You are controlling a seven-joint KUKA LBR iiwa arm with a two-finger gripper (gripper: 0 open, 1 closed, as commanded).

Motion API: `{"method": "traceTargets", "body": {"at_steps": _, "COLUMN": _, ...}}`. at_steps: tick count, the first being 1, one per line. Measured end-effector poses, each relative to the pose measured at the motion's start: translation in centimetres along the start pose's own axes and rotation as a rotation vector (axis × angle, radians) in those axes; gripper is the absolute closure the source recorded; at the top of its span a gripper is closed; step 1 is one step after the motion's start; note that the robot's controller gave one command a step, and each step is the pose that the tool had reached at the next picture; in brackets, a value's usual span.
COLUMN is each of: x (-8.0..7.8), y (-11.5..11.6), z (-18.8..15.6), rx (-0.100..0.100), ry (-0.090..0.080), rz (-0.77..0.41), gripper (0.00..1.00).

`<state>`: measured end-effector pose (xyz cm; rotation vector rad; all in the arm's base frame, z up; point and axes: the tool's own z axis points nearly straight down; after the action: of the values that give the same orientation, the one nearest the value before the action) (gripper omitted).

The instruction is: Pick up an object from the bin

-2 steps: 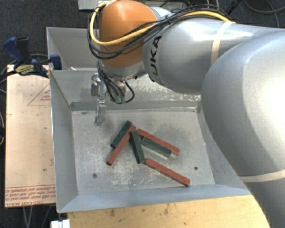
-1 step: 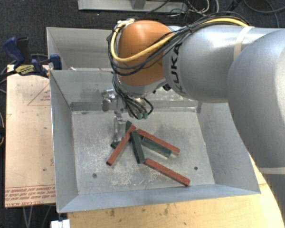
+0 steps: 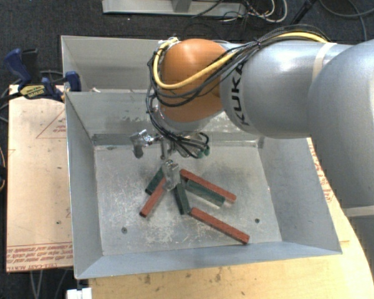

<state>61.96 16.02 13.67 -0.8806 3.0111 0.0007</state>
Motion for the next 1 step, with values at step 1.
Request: {"method": "traceTargets", "body": {"at_steps": 1, "x": 0.95, "y": -1.26, "z": 0.31, "rx": -0.002, "ry": 0.003, "rz": -0.115, "gripper": 0.00}}
